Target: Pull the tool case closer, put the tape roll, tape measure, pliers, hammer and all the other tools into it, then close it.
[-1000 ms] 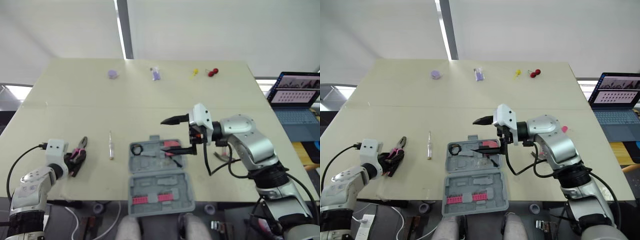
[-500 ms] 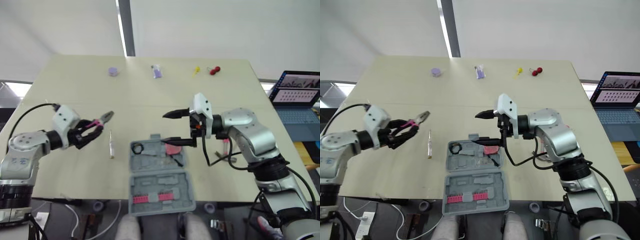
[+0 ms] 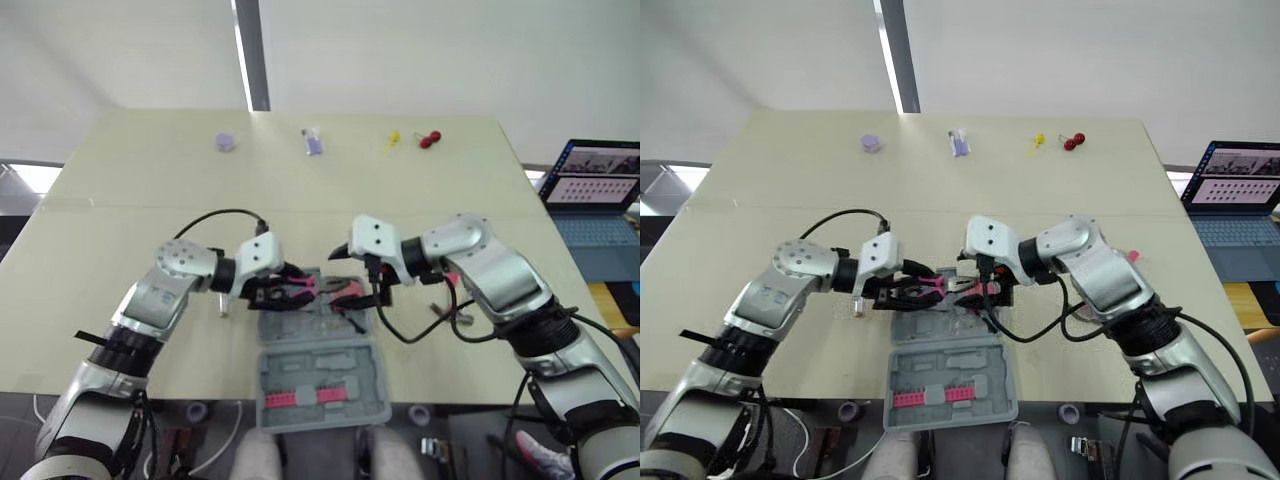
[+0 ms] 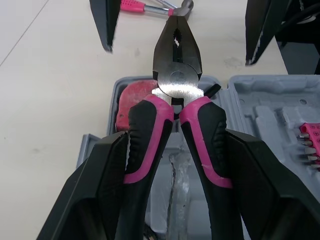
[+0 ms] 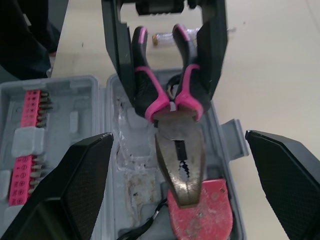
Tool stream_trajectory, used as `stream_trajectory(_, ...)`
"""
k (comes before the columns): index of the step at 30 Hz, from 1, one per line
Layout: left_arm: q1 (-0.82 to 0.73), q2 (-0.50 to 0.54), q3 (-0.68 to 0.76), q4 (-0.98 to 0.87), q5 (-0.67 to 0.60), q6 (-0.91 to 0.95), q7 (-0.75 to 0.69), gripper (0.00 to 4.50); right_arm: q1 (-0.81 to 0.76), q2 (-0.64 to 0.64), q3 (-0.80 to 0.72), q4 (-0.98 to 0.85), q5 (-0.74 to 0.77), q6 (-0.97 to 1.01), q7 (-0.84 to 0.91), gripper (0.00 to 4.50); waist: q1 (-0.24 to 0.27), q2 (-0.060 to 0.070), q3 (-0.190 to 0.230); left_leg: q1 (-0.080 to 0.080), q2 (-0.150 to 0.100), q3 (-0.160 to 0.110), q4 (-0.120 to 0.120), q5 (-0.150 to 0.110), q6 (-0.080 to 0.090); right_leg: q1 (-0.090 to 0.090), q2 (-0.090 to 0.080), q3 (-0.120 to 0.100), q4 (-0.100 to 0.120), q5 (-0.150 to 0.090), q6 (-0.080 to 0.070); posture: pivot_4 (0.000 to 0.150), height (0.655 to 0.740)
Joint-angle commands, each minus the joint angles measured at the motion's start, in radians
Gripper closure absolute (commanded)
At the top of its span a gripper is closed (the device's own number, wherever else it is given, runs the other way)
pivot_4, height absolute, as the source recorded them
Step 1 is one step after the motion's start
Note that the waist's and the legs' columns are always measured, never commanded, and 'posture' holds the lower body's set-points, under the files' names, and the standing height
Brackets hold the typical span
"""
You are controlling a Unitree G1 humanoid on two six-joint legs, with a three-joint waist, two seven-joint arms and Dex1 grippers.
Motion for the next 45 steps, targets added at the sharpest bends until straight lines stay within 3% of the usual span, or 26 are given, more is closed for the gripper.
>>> stream_trajectory(1, -0.028, -0.016, 0.007, -0.012, -0.003, -0.020, -0.015, 2.02, -0.005, -0.025, 0.005, -0.053, -0.020, 0.016, 0.010, 0.00, 0.000, 0.000, 0.000, 0.000, 0.000, 0.000, 0.000, 0.000, 0.000, 0.000, 0.000, 0.000, 0.000, 0.000, 0.000, 0.150, 0.7400)
stream_trajectory(24, -0.001, -0.061, 0.007, -0.015, 0.010, -0.004, -0.013, 2.02, -0.020, -0.001, 0.014, -0.039, -0.059, 0.026, -0.006, 0.00, 0.003, 0.000, 0.000, 0.000, 0.000, -0.002, 0.007, 0.000, 0.001, 0.001, 0.000, 0.000, 0.003, 0.000, 0.000, 0.150, 0.7400)
stream_trajectory(31, -0.003, -0.069, 0.009, -0.020, 0.009, -0.002, -0.011, 2.02, -0.017, -0.003, 0.015, -0.039, -0.062, 0.027, -0.008, 3.35, 0.006, 0.000, 0.000, 0.000, 0.000, -0.003, 0.008, 0.000, 0.001, 0.001, 0.000, 0.000, 0.005, 0.000, 0.000, 0.150, 0.7400)
stream_trajectory(32, -0.003, -0.071, 0.010, -0.021, 0.006, 0.001, -0.011, 2.02, -0.016, -0.003, 0.015, -0.039, -0.063, 0.026, -0.008, 3.57, 0.007, 0.000, 0.000, 0.000, 0.000, -0.003, 0.009, 0.000, 0.002, 0.001, -0.001, 0.000, 0.005, 0.000, 0.000, 0.150, 0.7400)
stream_trajectory(45, -0.002, -0.079, 0.017, -0.027, -0.008, 0.004, -0.017, 2.02, -0.011, -0.008, 0.007, -0.031, -0.068, 0.005, -0.010, 3.56, 0.024, 0.000, 0.000, -0.001, 0.000, -0.002, 0.010, -0.001, 0.003, 0.001, -0.001, 0.000, 0.005, 0.000, 0.000, 0.150, 0.7400)
